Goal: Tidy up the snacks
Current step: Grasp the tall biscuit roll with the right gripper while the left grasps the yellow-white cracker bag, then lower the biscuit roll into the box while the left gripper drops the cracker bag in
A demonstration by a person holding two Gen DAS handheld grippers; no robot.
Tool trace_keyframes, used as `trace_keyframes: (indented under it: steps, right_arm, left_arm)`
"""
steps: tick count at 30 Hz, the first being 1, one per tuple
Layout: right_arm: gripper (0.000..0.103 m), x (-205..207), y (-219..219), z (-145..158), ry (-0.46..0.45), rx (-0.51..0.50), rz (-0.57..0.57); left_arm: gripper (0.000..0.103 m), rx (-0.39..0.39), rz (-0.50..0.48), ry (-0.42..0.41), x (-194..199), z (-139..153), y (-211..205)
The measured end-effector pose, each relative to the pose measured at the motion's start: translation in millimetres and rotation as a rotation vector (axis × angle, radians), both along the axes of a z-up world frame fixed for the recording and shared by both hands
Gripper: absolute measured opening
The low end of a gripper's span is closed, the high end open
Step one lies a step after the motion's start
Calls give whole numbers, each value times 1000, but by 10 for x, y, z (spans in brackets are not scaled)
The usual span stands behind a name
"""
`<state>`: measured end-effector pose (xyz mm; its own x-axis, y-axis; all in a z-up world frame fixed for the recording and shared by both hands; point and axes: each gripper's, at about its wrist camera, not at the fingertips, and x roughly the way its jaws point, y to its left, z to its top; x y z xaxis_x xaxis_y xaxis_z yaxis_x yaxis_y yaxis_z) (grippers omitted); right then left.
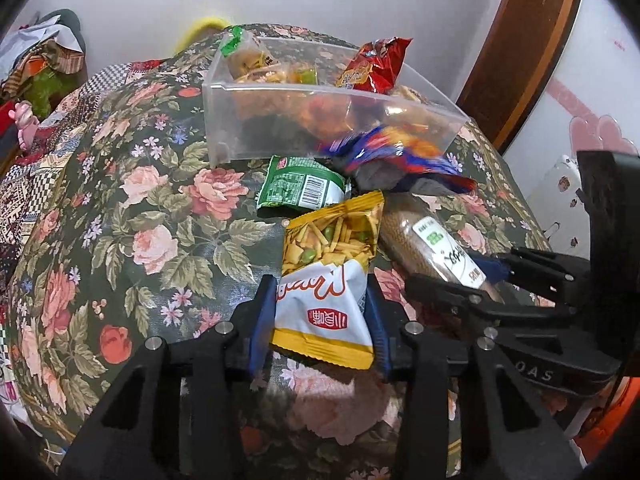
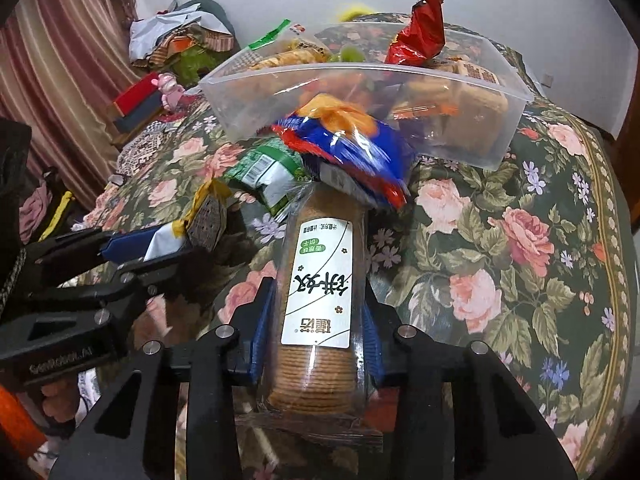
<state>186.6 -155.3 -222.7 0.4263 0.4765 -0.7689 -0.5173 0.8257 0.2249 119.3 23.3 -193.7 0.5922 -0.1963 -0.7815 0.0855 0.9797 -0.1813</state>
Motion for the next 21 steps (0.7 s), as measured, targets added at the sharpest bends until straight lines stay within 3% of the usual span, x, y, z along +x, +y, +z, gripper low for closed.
trace_keyframes:
  steps: [21]
  right_arm:
    - [35, -354, -323, 471, -104, 112, -30]
  left_arm:
    - [42, 2, 47, -130, -157, 621, 92]
